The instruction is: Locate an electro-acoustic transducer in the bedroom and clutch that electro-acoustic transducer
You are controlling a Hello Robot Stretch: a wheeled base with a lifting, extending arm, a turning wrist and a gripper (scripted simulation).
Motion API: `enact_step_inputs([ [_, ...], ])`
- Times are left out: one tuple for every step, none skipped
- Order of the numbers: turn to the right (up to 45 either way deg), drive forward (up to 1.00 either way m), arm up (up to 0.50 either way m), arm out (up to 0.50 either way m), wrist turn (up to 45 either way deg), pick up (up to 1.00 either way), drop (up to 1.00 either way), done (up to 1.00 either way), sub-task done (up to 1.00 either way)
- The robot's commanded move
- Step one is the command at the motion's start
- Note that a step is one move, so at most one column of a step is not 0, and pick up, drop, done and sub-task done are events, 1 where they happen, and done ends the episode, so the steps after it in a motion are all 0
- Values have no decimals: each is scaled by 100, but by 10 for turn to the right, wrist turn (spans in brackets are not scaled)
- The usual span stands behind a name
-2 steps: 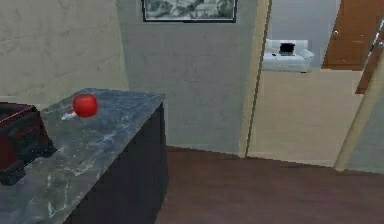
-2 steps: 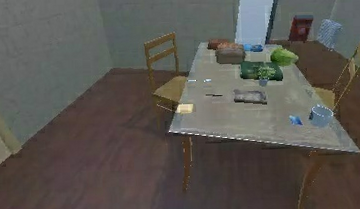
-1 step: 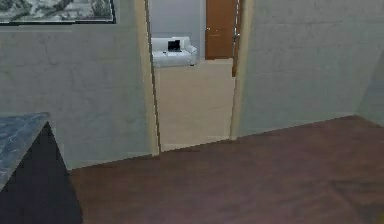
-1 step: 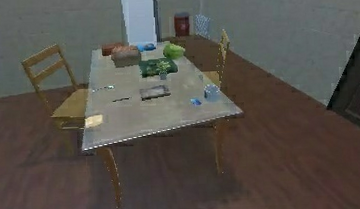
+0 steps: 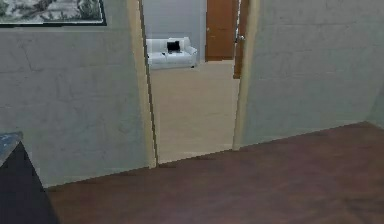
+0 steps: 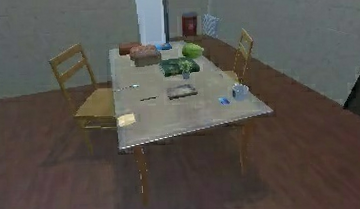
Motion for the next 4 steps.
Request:
enact_step_inputs([
  [0,100,0,0,0,0,0,0,0],
  [0,100,0,0,0,0,0,0,0],
  [-150,0,0,0,0,0,0,0,0],
  [0,15,0,0,0,0,0,0,0],
])
